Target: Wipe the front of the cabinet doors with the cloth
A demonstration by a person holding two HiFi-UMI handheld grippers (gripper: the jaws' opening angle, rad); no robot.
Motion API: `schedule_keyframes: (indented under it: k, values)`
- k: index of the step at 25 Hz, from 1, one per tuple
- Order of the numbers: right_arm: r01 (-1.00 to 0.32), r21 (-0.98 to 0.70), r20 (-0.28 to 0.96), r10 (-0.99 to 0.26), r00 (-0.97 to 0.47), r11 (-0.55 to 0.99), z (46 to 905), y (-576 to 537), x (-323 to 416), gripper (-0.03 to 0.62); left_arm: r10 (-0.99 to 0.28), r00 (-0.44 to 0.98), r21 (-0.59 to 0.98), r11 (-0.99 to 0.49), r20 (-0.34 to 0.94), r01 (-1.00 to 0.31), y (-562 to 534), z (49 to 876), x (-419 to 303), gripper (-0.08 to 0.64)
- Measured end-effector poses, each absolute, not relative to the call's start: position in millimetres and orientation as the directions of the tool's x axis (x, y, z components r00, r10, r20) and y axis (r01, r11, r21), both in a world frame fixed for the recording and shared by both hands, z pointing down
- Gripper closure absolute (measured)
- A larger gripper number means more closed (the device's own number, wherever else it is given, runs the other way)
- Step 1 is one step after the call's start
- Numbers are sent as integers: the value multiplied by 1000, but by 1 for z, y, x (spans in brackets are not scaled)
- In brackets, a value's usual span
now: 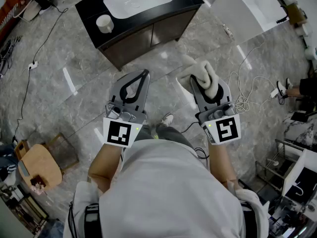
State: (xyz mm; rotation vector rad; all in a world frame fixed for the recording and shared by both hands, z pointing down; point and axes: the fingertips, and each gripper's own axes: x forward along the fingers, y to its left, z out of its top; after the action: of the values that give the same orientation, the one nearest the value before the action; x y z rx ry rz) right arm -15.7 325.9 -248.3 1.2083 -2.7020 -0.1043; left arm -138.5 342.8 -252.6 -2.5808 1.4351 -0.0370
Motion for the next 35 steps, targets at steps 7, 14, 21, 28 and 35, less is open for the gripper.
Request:
schedule_keyframes:
  k: [7,14,21,28,35]
  values:
    - [-732,133,143,-744,-653,668,-241,340,5,456,-838,541,-162,-525,-76,-836,351,-253,-109,541]
    - [-716,107,106,-724,-682,690,-246,342,37,454,-844,531,-170,-514,-72,-841,353,-259,-74,541]
    - [-694,94,87,-700,-709,714,-236,338,84,454,-865,499,-213,-480,-48,-851,347,-259,-35,541]
    - [-675,54,110,-676,-729,736,-217,315,101,454,-889,457,-186,-446,-19,-876,321,-248,-27,541]
    - [-689,54,124,-690,-713,722,-202,262,96,454,-881,473,-136,-466,-23,-874,259,-226,-29,541]
